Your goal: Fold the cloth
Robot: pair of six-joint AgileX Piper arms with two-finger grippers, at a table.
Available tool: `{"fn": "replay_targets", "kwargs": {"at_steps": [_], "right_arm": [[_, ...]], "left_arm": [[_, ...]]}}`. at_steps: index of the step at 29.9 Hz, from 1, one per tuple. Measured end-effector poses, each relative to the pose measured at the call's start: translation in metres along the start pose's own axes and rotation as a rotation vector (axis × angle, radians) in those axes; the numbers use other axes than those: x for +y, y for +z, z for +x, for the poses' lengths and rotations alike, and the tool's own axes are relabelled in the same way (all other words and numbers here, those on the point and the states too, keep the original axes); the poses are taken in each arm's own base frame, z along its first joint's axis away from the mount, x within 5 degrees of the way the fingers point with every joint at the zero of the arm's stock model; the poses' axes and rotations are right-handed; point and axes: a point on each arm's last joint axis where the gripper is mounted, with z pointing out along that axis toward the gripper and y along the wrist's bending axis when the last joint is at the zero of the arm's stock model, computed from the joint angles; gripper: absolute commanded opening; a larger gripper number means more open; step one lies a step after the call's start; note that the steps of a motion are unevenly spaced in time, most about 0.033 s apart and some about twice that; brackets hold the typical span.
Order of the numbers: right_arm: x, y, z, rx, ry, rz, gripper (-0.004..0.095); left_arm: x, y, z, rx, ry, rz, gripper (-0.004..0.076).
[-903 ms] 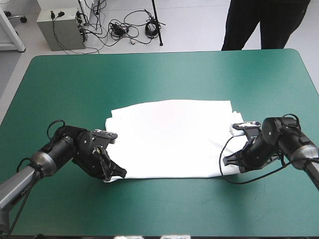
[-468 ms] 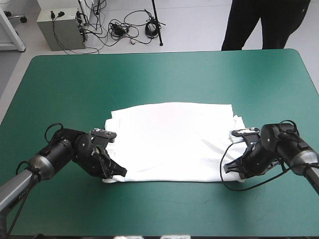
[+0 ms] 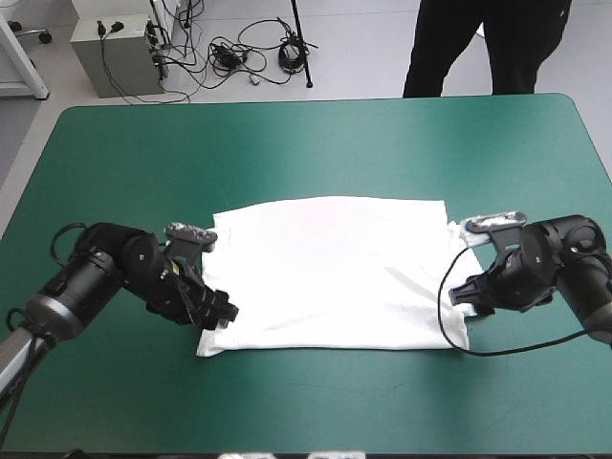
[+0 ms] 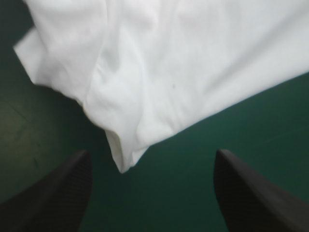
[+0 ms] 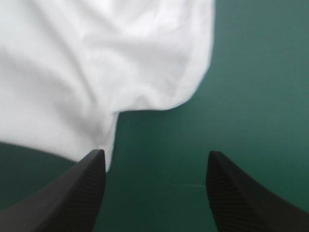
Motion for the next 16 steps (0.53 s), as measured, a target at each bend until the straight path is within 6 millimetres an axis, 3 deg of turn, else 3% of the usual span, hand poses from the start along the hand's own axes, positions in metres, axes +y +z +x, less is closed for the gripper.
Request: {"fn": "replay_targets", "kwargs": {"at_steps": [3,7,11,16], "right_arm": [[-0.012,-0.035,-0.008,-0.128,0.038,0.115,0.0585],[-0.023,-0.057,-0.014,-0.231,0.085,0.227,0.0582],[-0.027,-0.053,-0.022,-0.264,0.127,0.218,0.0582],[-0.037,-0.019,-0.041,-0.18,0.166,0.168,0.0582]], "left_arm": [[-0.007,-0.049,-0.011,-0.166,0.023,-0.009,0.052],[-0.011,-0.098,-0.019,-0.33,0.051,-0.041,0.052],[-0.014,-0.126,-0.024,-0.422,0.066,-0.054,0.052],[-0.015,-0.131,-0.023,-0.422,0.067,-0.054,0.052]]}}
